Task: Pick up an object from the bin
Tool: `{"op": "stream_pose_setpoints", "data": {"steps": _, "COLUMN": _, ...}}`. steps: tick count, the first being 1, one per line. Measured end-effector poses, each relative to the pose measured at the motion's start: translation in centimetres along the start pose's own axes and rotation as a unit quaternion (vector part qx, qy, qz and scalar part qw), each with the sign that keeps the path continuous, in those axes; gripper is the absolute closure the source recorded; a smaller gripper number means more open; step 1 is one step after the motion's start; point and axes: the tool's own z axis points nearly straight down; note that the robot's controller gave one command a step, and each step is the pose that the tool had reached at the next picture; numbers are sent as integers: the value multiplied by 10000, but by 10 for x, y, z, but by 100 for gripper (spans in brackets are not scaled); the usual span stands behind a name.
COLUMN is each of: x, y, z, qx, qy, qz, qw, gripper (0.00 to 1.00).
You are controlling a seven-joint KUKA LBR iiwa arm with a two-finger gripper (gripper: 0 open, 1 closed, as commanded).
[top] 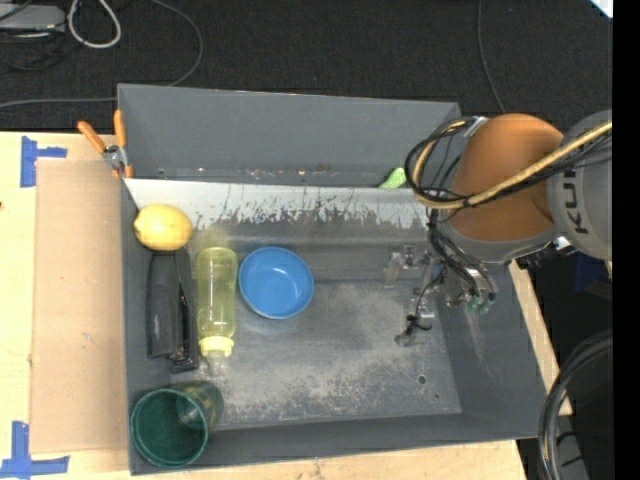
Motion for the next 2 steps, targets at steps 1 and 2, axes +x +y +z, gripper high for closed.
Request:
{"op": "stream_pose_setpoints", "data": {"steps": 1, "x": -2, "y": 1, "z": -4, "qx": 1, "qy": -41, "qz": -13, "qw": 10000, "gripper": 0}}
{"op": "stream_pose_setpoints", "data": {"steps": 2, "x": -53, "y": 43, "z": 108, "qx": -8, "qy": -8, "qz": 42, "qw": 10000, "gripper": 0}}
